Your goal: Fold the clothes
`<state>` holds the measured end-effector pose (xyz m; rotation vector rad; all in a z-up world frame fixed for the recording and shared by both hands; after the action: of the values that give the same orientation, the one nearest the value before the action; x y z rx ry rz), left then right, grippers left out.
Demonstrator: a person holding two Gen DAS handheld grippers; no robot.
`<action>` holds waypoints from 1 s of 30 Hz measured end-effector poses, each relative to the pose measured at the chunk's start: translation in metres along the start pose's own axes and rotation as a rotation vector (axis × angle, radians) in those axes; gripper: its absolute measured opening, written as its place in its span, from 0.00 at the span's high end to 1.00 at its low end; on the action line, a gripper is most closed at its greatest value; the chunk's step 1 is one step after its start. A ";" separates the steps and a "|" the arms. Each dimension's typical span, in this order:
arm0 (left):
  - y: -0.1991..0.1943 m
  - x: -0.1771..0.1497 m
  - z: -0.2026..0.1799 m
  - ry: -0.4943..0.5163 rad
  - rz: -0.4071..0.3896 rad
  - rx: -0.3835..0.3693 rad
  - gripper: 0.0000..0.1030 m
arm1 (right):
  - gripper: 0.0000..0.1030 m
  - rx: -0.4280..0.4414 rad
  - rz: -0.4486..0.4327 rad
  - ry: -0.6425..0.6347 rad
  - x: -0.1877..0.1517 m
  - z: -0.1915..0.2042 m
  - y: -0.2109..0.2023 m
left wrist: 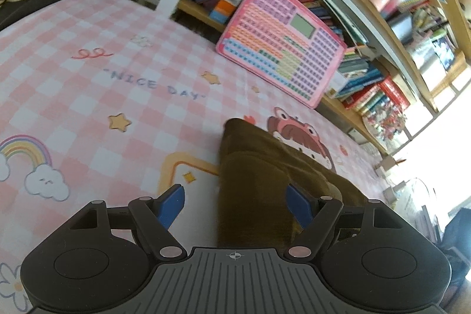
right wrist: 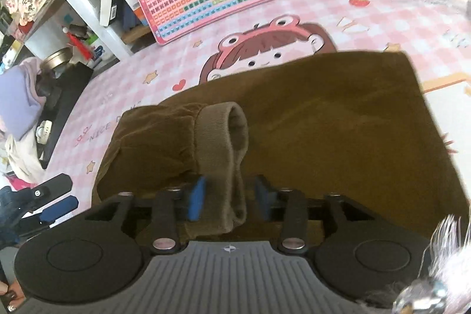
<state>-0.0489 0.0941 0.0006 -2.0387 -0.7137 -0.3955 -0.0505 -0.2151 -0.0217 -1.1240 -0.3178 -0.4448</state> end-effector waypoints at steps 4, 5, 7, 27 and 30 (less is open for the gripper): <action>0.003 -0.002 -0.017 0.051 0.000 -0.005 0.24 | 0.42 -0.006 -0.017 -0.022 -0.010 0.001 -0.023; 0.004 -0.003 -0.021 0.063 0.000 -0.005 0.24 | 0.40 -0.015 -0.015 -0.033 -0.013 0.000 -0.026; 0.006 -0.005 -0.029 0.083 0.000 -0.003 0.24 | 0.39 -0.036 -0.007 -0.054 -0.018 -0.002 -0.032; 0.023 -0.060 -0.144 -0.005 -0.127 0.242 0.24 | 0.32 0.154 0.033 -0.247 0.019 -0.102 -0.083; 0.027 -0.081 -0.169 -0.010 -0.137 0.302 0.24 | 0.32 0.192 0.071 -0.251 0.020 -0.126 -0.087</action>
<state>-0.0953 -0.0873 0.0305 -1.7151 -0.8670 -0.3330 -0.0734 -0.3653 0.0056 -1.0000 -0.5276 -0.2049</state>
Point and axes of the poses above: each gripper's, at about its wrist camera, not at the fingertips, and y roughly the way its jaws point, z to its left, x to its top, the point moved 2 cm from there along y, roughly the way its jaws point, and after that the axes turned 6 degrees about z, right-handed, at the moved point
